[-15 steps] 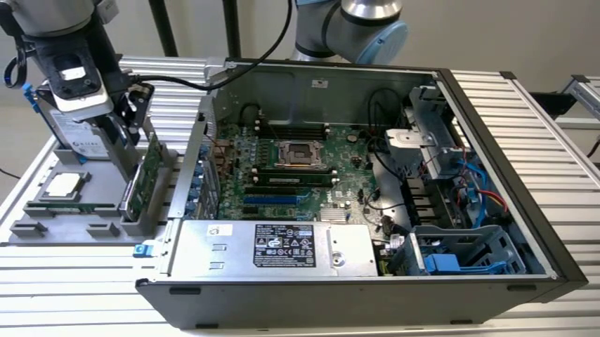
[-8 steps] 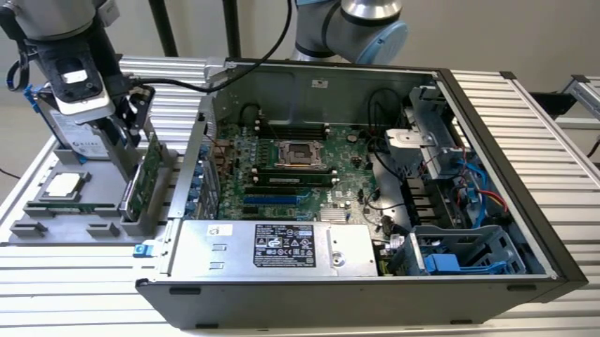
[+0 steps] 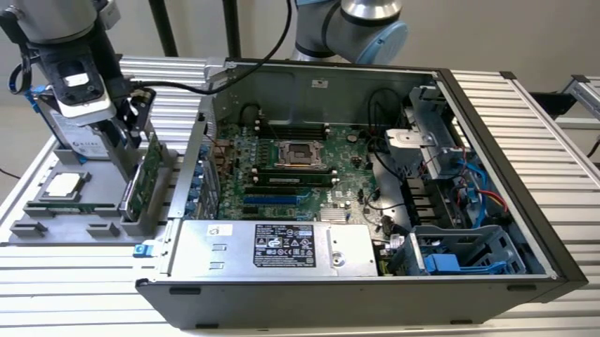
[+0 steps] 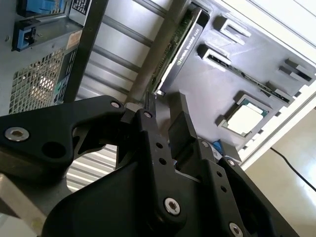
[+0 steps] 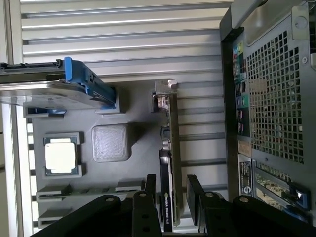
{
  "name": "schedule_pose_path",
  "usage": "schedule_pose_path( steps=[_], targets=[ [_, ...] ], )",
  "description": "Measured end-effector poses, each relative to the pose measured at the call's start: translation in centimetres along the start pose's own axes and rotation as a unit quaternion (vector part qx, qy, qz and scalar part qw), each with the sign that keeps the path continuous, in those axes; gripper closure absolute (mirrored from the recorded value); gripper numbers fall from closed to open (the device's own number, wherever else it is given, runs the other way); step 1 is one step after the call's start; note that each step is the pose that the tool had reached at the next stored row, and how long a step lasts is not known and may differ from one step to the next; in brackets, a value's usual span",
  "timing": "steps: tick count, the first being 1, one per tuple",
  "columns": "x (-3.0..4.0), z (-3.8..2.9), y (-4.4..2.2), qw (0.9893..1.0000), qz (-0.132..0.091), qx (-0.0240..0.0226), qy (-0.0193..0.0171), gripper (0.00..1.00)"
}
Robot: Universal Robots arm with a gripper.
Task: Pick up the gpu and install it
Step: 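Pick up the gpu and move the gpu toward the slot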
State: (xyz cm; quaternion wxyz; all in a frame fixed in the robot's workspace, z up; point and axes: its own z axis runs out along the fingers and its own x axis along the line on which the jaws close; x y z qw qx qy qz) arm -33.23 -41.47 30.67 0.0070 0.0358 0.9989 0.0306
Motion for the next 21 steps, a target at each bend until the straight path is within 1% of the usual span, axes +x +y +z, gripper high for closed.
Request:
schedule_pose_path(
  steps=[15, 16, 21],
  targets=[
    [0.0, 0.6, -0.04, 1.0, 0.0, 0.0, 0.0, 0.0],
    [0.01, 0.93, -0.06, 1.0, 0.0, 0.0, 0.0, 0.0],
    [0.01, 1.19, -0.07, 1.0, 0.0, 0.0, 0.0, 0.0]
  ],
)
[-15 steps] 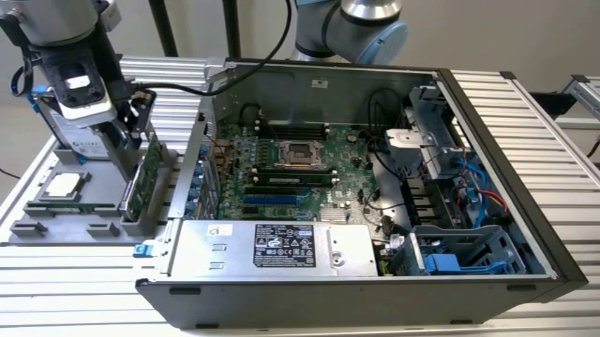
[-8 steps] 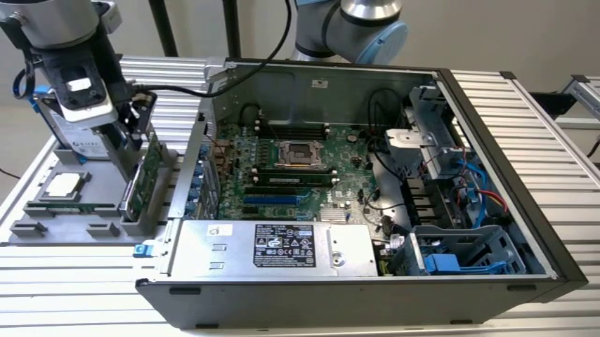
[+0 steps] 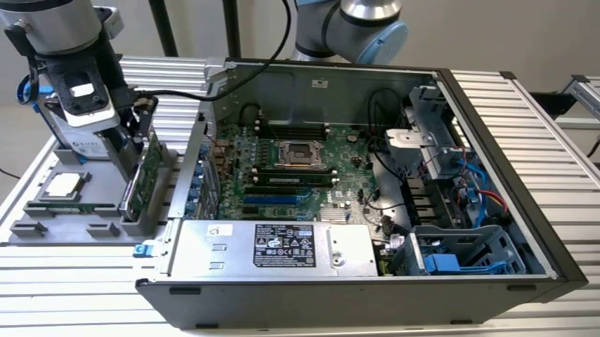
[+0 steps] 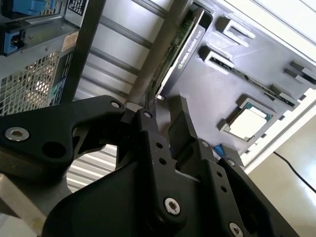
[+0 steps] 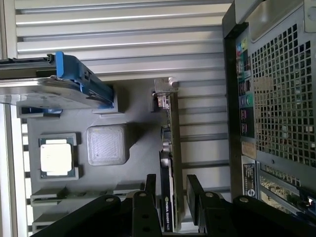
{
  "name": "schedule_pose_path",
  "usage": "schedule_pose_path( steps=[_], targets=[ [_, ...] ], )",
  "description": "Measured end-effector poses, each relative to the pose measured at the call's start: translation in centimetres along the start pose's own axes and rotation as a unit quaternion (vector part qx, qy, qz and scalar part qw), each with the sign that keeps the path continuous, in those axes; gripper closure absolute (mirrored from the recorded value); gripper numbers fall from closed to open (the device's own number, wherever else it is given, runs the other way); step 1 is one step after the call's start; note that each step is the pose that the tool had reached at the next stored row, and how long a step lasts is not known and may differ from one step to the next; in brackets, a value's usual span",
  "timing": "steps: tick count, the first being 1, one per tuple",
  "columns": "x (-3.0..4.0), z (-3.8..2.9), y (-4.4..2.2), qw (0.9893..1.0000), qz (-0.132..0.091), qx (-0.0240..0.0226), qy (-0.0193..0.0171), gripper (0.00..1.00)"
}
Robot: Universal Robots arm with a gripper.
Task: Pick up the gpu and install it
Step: 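Pick up the gpu and move the gpu toward the slot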
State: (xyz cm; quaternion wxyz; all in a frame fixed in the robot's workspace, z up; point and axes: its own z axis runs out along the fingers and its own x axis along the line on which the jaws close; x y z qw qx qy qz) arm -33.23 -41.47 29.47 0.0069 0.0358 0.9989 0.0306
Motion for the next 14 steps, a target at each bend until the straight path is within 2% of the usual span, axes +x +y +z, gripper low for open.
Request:
schedule_pose_path(
  steps=[14],
  targets=[
    [0.01, 0.73, -0.04, 1.0, 0.0, 0.0, 0.0, 0.0]
  ],
)
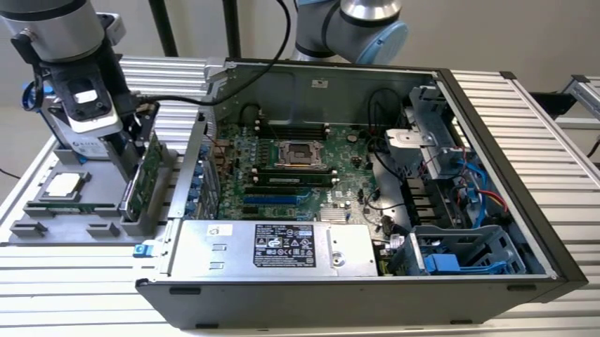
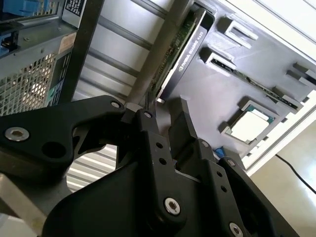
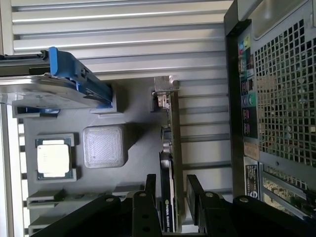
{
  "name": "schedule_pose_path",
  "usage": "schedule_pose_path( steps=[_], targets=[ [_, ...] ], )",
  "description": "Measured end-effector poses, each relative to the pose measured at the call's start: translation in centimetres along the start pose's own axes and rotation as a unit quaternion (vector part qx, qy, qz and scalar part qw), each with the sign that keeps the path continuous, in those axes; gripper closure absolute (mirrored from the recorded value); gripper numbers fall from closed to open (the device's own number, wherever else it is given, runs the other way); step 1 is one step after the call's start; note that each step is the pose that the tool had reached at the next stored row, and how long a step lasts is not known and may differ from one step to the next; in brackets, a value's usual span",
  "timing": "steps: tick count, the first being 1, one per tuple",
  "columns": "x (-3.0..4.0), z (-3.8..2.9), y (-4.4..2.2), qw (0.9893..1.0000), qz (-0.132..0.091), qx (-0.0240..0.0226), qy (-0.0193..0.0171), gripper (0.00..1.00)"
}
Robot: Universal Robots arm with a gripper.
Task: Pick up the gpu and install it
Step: 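Pick up the gpu and move the gpu toward the slot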
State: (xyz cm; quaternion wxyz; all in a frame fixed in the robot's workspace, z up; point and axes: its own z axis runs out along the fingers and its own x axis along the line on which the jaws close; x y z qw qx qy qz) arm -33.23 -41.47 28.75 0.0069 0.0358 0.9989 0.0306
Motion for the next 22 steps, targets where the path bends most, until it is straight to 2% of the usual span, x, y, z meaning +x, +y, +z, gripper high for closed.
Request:
schedule_pose_path(
  steps=[10, 22],
  targets=[
    [0.01, 0.65, -0.06, 1.0, 0.0, 0.0, 0.0001, 0.0],
    [-0.01, 1.47, -0.65, 1.0, 0.0, 0.0, 0.0, 0.0]
  ],
)
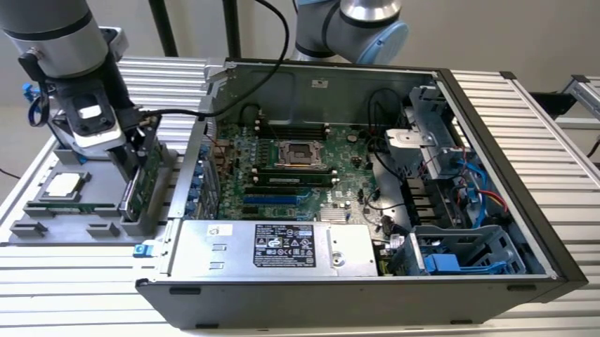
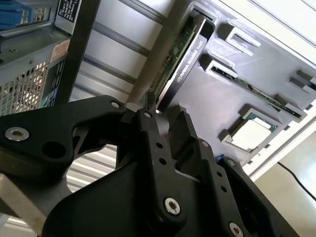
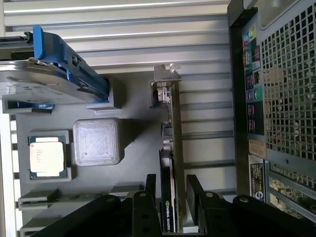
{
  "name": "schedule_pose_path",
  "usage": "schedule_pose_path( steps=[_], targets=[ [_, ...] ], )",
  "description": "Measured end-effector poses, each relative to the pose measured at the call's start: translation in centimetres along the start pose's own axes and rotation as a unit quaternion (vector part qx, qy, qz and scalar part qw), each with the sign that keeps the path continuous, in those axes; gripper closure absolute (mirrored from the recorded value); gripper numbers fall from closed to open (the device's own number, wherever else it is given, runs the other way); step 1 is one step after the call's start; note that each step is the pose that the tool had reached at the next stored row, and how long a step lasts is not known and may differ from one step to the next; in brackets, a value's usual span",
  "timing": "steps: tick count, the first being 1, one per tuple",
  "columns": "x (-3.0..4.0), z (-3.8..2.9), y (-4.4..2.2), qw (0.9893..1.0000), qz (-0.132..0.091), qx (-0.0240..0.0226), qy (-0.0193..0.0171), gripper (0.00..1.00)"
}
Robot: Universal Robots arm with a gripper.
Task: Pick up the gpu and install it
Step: 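Pick up the gpu and move the gpu toward the slot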
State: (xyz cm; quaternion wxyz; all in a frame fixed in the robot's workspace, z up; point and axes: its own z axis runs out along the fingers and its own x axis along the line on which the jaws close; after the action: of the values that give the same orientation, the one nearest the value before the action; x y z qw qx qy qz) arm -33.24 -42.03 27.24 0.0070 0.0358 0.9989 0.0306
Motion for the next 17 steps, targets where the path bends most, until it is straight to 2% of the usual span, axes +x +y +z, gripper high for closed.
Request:
schedule_pose_path(
  steps=[17],
  targets=[
    [0.01, 1.69, -0.27, 1.0, 0.0, 0.0001, 0.0001, 0.0]
  ],
)
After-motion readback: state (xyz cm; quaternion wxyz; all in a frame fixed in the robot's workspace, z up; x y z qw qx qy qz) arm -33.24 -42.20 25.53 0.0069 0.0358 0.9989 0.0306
